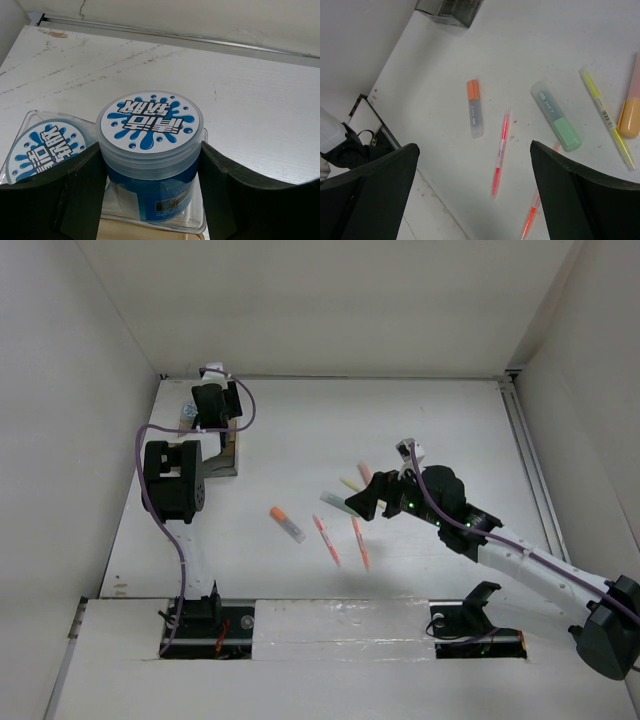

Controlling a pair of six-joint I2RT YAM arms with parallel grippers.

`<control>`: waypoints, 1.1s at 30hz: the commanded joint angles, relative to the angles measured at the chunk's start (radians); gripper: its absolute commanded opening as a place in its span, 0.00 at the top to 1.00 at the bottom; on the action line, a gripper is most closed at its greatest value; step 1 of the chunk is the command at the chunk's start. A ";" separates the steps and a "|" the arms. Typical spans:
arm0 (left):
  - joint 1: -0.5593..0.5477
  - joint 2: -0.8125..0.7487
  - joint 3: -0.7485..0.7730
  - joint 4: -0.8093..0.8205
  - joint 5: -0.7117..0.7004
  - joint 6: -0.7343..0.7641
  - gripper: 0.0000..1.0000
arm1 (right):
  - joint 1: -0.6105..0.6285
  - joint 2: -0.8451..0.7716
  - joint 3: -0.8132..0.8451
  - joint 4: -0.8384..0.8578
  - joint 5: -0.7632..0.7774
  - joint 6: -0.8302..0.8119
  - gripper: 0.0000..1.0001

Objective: Sort the stationery into containers
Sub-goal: Place the stationery in the storage box.

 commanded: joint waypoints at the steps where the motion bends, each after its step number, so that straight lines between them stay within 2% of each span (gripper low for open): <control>1: -0.004 -0.035 0.019 0.088 -0.014 -0.001 0.79 | 0.006 -0.017 0.019 0.055 -0.012 -0.015 0.01; 2: -0.004 -0.035 0.019 0.088 -0.014 0.008 0.74 | 0.006 -0.017 0.019 0.055 -0.012 -0.024 0.01; 6: -0.004 -0.035 0.019 0.088 0.004 0.008 0.72 | 0.006 -0.017 0.019 0.055 -0.012 -0.024 0.01; 12: -0.004 -0.035 0.009 0.088 0.026 0.017 0.52 | 0.006 -0.017 0.019 0.055 -0.012 -0.024 0.01; 28: -0.004 -0.044 -0.001 0.088 0.044 0.027 0.30 | 0.006 0.001 0.019 0.055 -0.012 -0.024 0.01; 30: -0.004 -0.044 -0.001 0.088 0.044 0.027 0.21 | 0.006 0.001 0.028 0.055 -0.021 -0.024 0.01; 33: -0.004 -0.044 -0.001 0.088 0.044 0.036 0.21 | 0.006 0.010 0.028 0.065 -0.021 -0.024 0.01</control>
